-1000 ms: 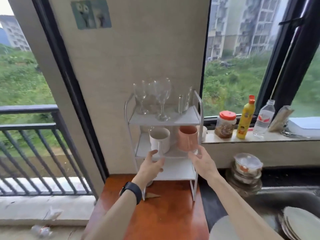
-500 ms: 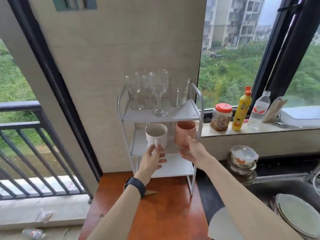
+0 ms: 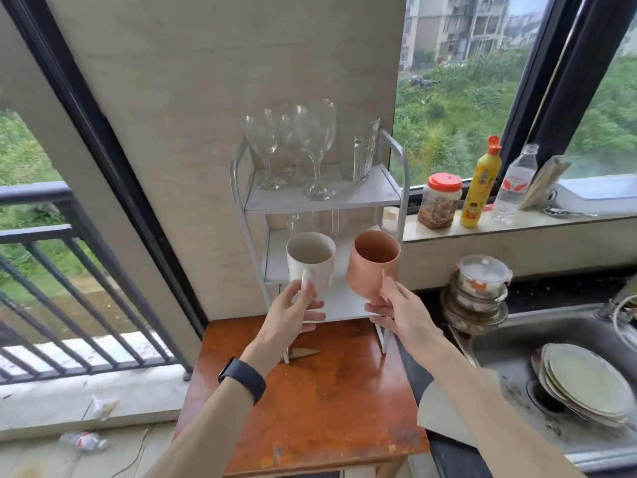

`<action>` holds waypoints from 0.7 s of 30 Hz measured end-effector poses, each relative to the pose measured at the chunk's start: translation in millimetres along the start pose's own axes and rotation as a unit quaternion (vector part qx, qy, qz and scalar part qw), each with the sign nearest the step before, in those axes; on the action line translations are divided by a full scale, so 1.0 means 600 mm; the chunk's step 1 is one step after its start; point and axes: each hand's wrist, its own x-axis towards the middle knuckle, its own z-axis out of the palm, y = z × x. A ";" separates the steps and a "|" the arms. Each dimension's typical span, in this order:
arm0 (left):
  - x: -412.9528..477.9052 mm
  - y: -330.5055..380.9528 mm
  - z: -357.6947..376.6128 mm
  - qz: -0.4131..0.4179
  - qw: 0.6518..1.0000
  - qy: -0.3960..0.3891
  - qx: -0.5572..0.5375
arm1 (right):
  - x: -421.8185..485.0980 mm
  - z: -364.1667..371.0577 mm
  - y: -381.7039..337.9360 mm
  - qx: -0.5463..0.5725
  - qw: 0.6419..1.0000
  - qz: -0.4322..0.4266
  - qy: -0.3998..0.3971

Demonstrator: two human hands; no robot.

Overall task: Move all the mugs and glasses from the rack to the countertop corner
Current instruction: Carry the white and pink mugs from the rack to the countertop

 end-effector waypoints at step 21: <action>-0.131 -0.025 0.493 -0.009 0.903 -0.418 0.103 | -0.332 -0.408 0.149 0.072 0.926 0.035 0.368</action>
